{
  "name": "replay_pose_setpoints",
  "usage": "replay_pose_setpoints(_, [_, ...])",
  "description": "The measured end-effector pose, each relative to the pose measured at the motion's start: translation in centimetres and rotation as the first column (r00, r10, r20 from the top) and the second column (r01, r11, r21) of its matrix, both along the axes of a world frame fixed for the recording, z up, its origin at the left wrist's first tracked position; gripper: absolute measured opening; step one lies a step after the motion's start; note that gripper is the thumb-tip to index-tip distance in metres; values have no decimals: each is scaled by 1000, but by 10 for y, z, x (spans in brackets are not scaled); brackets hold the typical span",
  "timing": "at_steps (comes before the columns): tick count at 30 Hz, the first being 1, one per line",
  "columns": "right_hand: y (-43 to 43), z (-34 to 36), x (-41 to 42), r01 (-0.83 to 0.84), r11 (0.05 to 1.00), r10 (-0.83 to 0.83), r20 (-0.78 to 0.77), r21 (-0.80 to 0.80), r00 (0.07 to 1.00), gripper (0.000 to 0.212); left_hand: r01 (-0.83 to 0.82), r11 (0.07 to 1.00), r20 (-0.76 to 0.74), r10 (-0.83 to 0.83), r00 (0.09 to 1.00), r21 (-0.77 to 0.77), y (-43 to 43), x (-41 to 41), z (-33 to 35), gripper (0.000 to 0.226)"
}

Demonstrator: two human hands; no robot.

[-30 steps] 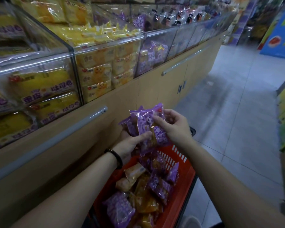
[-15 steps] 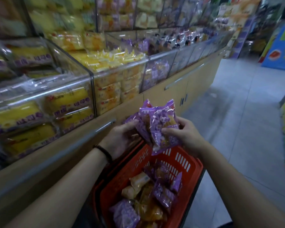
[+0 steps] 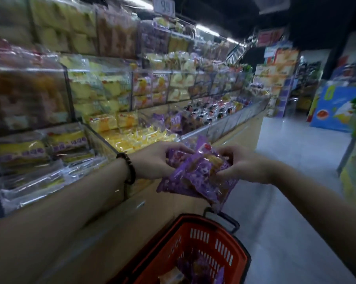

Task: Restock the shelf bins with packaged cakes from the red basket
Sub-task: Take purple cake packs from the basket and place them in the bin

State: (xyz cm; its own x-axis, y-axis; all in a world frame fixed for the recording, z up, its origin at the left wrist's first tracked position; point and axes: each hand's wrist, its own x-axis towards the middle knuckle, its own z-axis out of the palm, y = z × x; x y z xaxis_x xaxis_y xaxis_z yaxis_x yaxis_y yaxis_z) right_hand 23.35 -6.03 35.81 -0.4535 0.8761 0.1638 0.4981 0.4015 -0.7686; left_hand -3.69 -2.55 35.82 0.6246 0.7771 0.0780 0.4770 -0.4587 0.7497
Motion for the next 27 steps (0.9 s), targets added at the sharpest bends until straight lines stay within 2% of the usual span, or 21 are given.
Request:
replay_pose_setpoints(3, [18,25,1,13,1000,-12,-10,18,1000,31,-57,989,-69,67,995,139,20,-1,35,35])
replay_pose_setpoints(5, [36,42,1,25,998,-26,18,65,999,32,-119,959,-149,162,976,258,39,-5,55,33])
replay_pose_setpoints(7, [58,55,2,70,988,-80,65,134,995,30,-225,918,-147,284,948,326,63,-13,70,36])
replay_pose_setpoints(11, [124,70,6,206,939,-240,95,277,966,20,-493,817,56,501,864,299,117,-29,75,36])
replay_pose_setpoints(14, [173,80,2,298,892,-321,13,339,947,40,-654,694,272,595,756,301,158,-35,68,36])
replay_pose_setpoints(16, [205,86,-4,327,862,-371,43,386,928,53,-746,597,398,634,664,295,175,-35,57,39])
replay_pose_setpoints(20, [266,81,-19,324,836,-434,172,443,884,47,-837,441,558,625,546,324,208,-34,26,44])
replay_pose_setpoints(22, [295,73,-30,303,811,-470,248,501,847,51,-857,417,614,602,511,304,220,-36,18,44])
replay_pose_setpoints(27, [351,39,-61,155,735,-562,464,661,684,57,-861,370,656,560,507,349,226,-39,9,41])
